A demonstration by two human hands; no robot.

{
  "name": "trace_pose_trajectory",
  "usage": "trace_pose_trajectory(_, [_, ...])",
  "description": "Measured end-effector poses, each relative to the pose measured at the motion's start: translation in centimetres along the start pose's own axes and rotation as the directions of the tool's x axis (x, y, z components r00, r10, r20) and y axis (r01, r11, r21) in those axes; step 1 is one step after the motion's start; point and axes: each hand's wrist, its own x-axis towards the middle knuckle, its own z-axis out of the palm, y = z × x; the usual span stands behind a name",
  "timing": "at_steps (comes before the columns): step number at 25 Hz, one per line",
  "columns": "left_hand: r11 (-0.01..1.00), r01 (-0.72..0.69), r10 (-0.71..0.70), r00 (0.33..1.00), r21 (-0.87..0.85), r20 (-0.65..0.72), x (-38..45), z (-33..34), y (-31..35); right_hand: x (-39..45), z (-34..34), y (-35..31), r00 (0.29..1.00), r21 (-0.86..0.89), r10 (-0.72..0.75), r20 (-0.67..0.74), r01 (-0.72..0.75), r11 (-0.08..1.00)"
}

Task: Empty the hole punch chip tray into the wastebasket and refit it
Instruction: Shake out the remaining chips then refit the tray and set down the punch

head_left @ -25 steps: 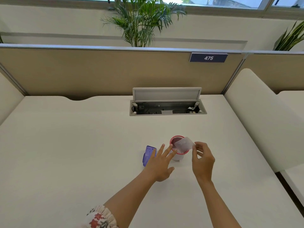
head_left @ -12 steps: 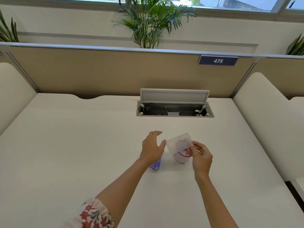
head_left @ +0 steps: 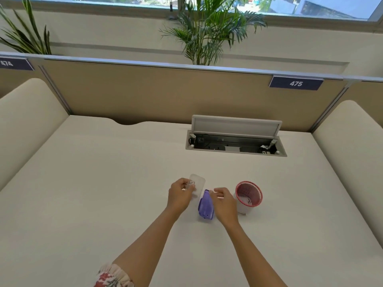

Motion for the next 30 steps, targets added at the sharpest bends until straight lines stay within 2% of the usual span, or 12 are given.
trace_pose_trajectory(2, [0.995, 0.057, -0.058, 0.998, -0.079, -0.019, 0.0, -1.1, -0.9, -0.2, 1.4, 0.7, 0.996, -0.213, 0.075, 0.043, -0.064, 0.975])
trace_pose_trajectory(4, [0.984, 0.117, -0.120, 0.993, -0.134, -0.018, -0.1, -1.8, -1.5, -0.5, 2.4, 0.9, 0.991, -0.339, 0.121, 0.059, -0.094, 0.936])
trace_pose_trajectory(8, [0.967, 0.175, -0.180, 0.984, -0.183, -0.012, -0.3, -2.6, -2.1, -0.5, 3.7, 0.4, 0.989, -0.400, 0.139, 0.051, -0.107, 0.910])
trace_pose_trajectory(12, [0.963, 0.207, -0.212, 0.977, -0.173, -0.007, -0.4, -2.9, -2.6, -0.2, 3.4, -0.1, 0.980, -0.317, 0.184, 0.080, -0.150, 0.936])
trace_pose_trajectory(17, [0.956, 0.242, -0.247, 0.969, -0.166, -0.008, -0.3, -3.2, -3.1, -0.3, 2.3, -1.3, 0.938, 0.051, 0.307, 0.159, -0.318, 0.947])
trace_pose_trajectory(20, [0.942, 0.274, -0.278, 0.961, -0.191, 0.010, -0.3, -2.7, -3.4, -0.2, 1.8, -2.3, 0.943, 0.138, 0.253, 0.218, -0.286, 0.948])
trace_pose_trajectory(25, [0.932, 0.282, -0.274, 0.960, -0.229, 0.067, -0.7, -1.9, -3.3, -0.9, 1.4, -3.6, 0.965, 0.140, 0.139, 0.221, -0.172, 0.975])
trace_pose_trajectory(30, [0.849, 0.382, -0.359, 0.924, -0.365, 0.131, -0.8, -1.7, -2.3, -1.4, 1.5, -3.1, 0.962, 0.266, 0.153, 0.225, -0.212, 0.940])
